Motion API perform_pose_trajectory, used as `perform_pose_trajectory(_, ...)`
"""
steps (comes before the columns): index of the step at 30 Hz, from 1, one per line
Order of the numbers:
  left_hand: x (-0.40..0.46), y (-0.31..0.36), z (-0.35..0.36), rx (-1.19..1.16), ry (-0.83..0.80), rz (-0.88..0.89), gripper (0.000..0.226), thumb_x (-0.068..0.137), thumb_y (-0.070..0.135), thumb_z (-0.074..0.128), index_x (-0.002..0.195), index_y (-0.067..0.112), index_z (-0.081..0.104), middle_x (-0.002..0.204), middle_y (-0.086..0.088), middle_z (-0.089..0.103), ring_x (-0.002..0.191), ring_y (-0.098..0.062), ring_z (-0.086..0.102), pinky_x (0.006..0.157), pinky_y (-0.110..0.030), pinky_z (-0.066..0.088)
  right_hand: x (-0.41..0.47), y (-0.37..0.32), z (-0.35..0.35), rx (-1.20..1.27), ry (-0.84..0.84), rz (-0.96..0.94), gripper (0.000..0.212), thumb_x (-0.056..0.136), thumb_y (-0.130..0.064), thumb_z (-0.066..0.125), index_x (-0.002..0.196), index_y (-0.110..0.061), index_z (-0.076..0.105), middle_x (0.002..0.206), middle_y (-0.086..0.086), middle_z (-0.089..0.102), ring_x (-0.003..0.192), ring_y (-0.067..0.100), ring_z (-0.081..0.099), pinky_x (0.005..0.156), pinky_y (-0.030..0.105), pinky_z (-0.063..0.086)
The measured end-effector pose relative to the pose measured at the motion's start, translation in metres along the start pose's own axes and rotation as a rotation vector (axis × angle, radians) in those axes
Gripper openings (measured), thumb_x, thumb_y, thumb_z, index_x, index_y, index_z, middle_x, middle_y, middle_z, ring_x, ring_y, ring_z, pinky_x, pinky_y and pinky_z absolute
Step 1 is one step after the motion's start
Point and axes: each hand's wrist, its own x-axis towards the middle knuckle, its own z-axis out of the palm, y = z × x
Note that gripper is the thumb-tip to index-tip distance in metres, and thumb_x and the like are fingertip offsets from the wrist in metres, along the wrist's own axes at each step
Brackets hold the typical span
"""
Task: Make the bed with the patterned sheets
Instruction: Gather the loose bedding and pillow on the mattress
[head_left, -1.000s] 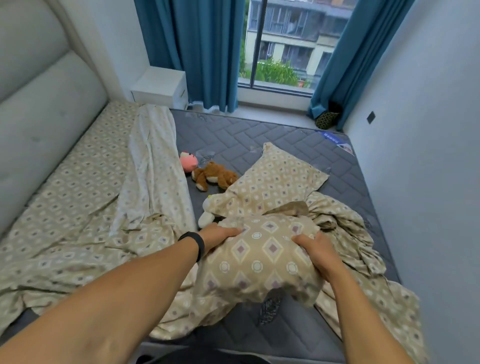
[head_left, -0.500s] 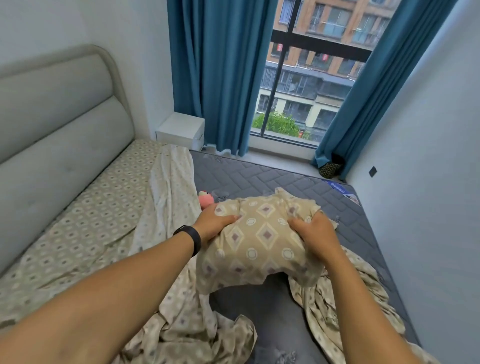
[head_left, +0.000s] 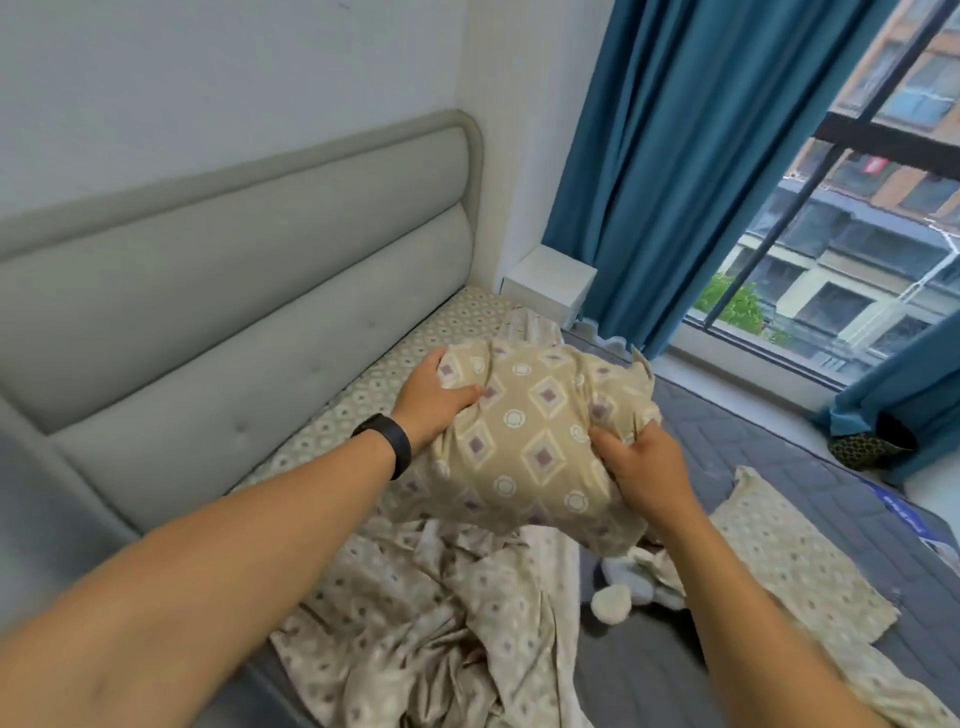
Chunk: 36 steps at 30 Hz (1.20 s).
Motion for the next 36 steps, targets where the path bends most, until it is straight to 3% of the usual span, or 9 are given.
perform_pose_trajectory(3,0.023,-0.024,-0.061,0.149,0.085,-0.069,0.084,0.083,0.046,0.075,0.154,0.027,0.035,0.151,0.002,0.048,0.134,-0.023,0.049,0.114,-0.04,0.039,0.021,-0.018,0.07,-0.012,-0.116,-0.001,0.059,0.091,-0.06,0.06,0.115,-0.006,0.061,0.108,0.011,0.069,0.101,0.031,0.064,0.087,0.041,0.051)
perform_pose_trajectory(7,0.044,-0.055,-0.116,0.341,0.2,-0.249,0.077,0.07,0.057,0.058,0.142,0.031,0.048,0.144,0.0,0.056,0.122,-0.031,0.058,0.106,-0.048,0.046,0.03,-0.022,0.146,-0.229,-0.5,0.253,0.074,0.103,-0.053,0.043,0.154,-0.001,0.031,0.157,0.017,0.038,0.14,0.035,0.042,0.109,0.038,0.038)
perform_pose_trajectory(11,0.031,-0.071,-0.117,0.258,0.104,-0.299,0.054,0.091,0.036,0.062,0.141,0.02,0.052,0.139,-0.005,0.054,0.122,-0.027,0.056,0.098,-0.032,0.045,0.016,-0.022,0.188,-0.337,-0.695,0.252,0.051,0.105,-0.042,0.044,0.126,0.001,0.062,0.124,0.018,0.058,0.111,0.031,0.059,0.09,0.036,0.045)
perform_pose_trajectory(13,0.025,-0.086,-0.108,0.305,0.049,-0.294,0.005,0.094,0.031,0.06,0.097,0.027,0.06,0.108,-0.006,0.057,0.095,-0.024,0.057,0.083,-0.032,0.043,0.007,-0.019,0.198,-0.336,-0.743,0.265,0.037,0.104,-0.039,0.047,0.101,-0.005,0.063,0.1,0.012,0.06,0.085,0.024,0.057,0.079,0.034,0.044)
perform_pose_trajectory(15,0.019,-0.098,-0.094,0.327,-0.031,-0.306,0.024,0.092,0.026,0.059,0.072,0.025,0.046,0.079,-0.006,0.048,0.071,-0.021,0.046,0.069,-0.032,0.035,0.001,-0.013,0.201,-0.315,-0.737,0.301,0.032,0.101,-0.037,0.05,0.087,-0.009,0.056,0.08,0.006,0.055,0.066,0.019,0.049,0.069,0.032,0.041)
perform_pose_trajectory(18,0.01,-0.109,-0.067,0.362,-0.132,-0.286,0.044,0.091,0.019,0.055,0.054,0.021,0.032,0.053,0.001,0.028,0.049,-0.02,0.025,0.062,-0.032,0.023,-0.005,-0.003,0.19,-0.294,-0.727,0.315,0.035,0.099,-0.038,0.052,0.104,-0.006,0.065,0.092,0.006,0.064,0.072,0.018,0.053,0.071,0.032,0.043)
perform_pose_trajectory(27,-0.023,-0.083,0.068,0.385,-0.38,-0.174,0.039,0.09,0.016,0.052,0.061,0.02,0.028,0.057,0.0,0.024,0.054,-0.019,0.022,0.061,-0.036,0.019,-0.026,0.076,0.094,-0.222,-0.568,0.366,0.046,0.102,-0.037,0.05,0.122,0.002,0.063,0.122,0.024,0.063,0.11,0.036,0.062,0.093,0.045,0.05)
perform_pose_trajectory(31,-0.06,-0.068,0.15,0.419,-0.482,-0.096,0.026,0.09,0.019,0.053,0.068,0.013,0.042,0.068,-0.008,0.038,0.064,-0.021,0.036,0.065,-0.034,0.029,-0.049,0.136,0.041,-0.169,-0.539,0.419,0.034,0.099,-0.038,0.055,0.101,-0.006,0.067,0.086,0.008,0.061,0.073,0.022,0.056,0.07,0.034,0.044)
perform_pose_trajectory(36,-0.127,-0.067,0.253,0.48,-0.562,-0.094,0.031,0.091,0.019,0.054,0.063,0.018,0.043,0.062,-0.001,0.041,0.06,-0.02,0.037,0.062,-0.032,0.03,-0.085,0.207,-0.031,-0.142,-0.539,0.451,0.028,0.093,-0.036,0.062,0.083,-0.011,0.057,0.082,0.009,0.054,0.068,0.017,0.047,0.06,0.031,0.034)
